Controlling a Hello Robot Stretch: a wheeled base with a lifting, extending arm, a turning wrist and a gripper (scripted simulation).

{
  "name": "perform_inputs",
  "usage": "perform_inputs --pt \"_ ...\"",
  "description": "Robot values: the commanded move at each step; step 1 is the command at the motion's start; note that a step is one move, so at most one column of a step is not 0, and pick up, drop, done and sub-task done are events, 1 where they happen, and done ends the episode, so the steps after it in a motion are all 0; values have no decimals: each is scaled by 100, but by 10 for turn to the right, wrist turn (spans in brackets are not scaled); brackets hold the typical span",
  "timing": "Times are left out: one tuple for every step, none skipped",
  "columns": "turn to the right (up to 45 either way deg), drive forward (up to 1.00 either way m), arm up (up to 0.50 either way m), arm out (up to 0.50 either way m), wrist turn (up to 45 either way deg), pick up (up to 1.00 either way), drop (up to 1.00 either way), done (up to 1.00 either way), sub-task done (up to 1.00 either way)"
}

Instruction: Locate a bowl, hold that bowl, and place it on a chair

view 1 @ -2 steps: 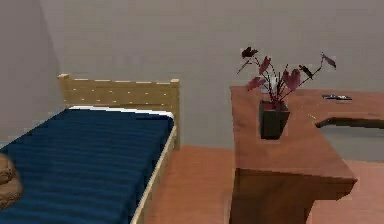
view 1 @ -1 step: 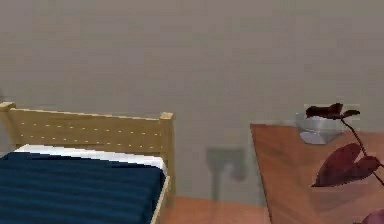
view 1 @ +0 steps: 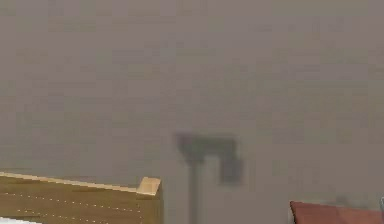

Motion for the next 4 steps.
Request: perform_inputs --pt "-270 0 0 0 0 0 0 0 0" --pt "0 0 50 0 0 0 0 0 0" --pt "0 0 38 0 0 0 0 0 0" --pt "0 0 0 34 0 0 0 0 0"
